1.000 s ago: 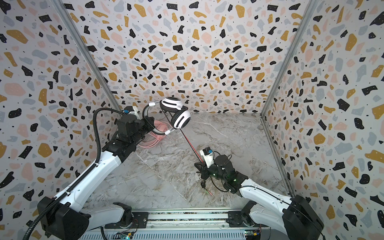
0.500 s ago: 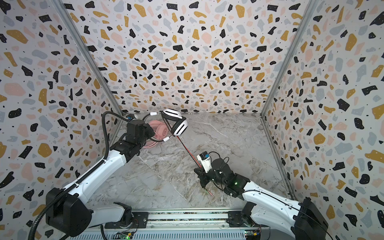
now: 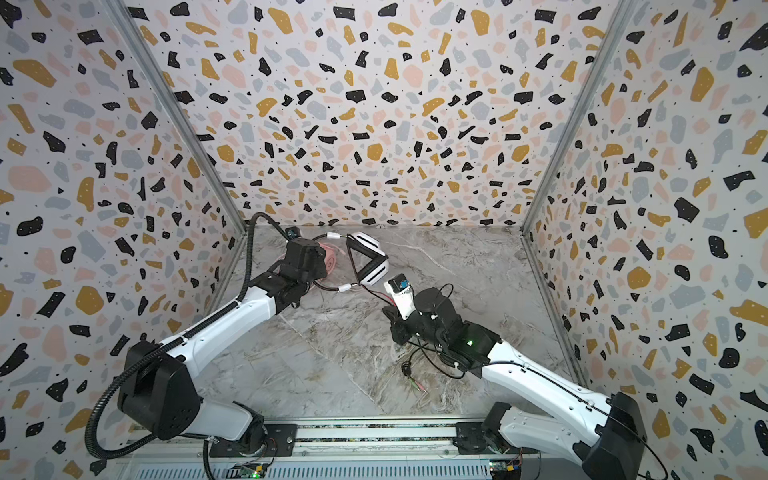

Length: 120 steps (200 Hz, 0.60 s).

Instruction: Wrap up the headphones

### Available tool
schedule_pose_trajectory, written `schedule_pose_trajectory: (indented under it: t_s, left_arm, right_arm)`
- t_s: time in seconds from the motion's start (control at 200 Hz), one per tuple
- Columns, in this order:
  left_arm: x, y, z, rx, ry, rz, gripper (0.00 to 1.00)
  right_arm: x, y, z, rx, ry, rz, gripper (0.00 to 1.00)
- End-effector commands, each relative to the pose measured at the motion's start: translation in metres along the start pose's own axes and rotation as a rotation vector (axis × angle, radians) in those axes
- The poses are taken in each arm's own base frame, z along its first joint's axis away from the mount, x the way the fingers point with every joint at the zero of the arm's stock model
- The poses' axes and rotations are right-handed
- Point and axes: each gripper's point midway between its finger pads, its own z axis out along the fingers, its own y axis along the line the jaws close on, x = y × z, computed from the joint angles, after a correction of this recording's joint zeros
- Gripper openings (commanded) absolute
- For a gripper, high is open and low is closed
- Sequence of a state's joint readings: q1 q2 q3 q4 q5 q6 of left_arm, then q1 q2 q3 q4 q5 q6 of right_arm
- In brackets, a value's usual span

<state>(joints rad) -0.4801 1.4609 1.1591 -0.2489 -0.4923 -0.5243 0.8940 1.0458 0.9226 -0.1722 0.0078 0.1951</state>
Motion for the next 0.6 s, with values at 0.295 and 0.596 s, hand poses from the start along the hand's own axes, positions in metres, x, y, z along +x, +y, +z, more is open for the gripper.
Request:
schedule_pose_trajectory:
  t_s: [0.295,0.596]
  left_arm:
    - [-0.005,-0.081,-0.022,0.162,-0.007,0.409,0.00]
    - [0.006,-0.100,-0.031,0.298,0.033,0.457,0.00]
  right_arm:
    - [-0.061,-0.061,-0.036,0.336,-0.055,-0.164,0.00]
    - [-0.076,-0.093,-0.043,0.489,-0.062,-0.211,0.01]
